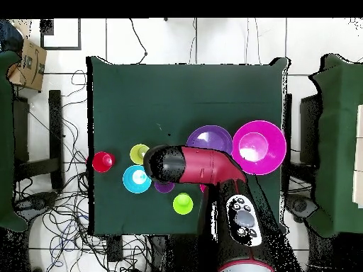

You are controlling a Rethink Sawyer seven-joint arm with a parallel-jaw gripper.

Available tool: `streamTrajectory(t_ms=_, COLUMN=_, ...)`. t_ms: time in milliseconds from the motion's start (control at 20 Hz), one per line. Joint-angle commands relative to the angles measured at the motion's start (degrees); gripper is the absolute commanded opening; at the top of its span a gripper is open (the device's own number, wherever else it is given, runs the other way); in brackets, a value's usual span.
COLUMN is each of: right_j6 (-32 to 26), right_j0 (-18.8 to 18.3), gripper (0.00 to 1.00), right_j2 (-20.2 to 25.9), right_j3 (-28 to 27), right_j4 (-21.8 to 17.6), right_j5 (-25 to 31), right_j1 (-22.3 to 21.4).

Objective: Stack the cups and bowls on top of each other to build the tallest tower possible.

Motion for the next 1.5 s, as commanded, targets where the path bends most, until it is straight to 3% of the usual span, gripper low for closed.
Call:
streamTrajectory(t_ms=50, right_j6=4.7, right_j0=0.5, gripper=1.00, right_j2=1.7, right_j3=1.4, right_j4=-0.4, right_j5=1.2, right_j1=1.4)
streamTrajectory(t_ms=300, right_j6=3.9, right_j0=0.3, gripper=1.00, right_j2=1.5, right_j3=1.2, right_j4=-0.9, right_j5=2.0, right_j1=1.2)
streamTrajectory(t_ms=700, right_j6=-4.1, right_j0=-1.3, gripper=1.00, right_j2=2.7, right_j3=3.1, right_j4=-5.6, right_j5=4.8, right_j1=0.9)
streamTrajectory(t_ms=1500, right_j6=-4.5, right_j0=-2.3, gripper=1.00, right_j2=4.5, right_j3=8.2, right_j4=-8.5, right_j5=2.8, right_j1=0.1)
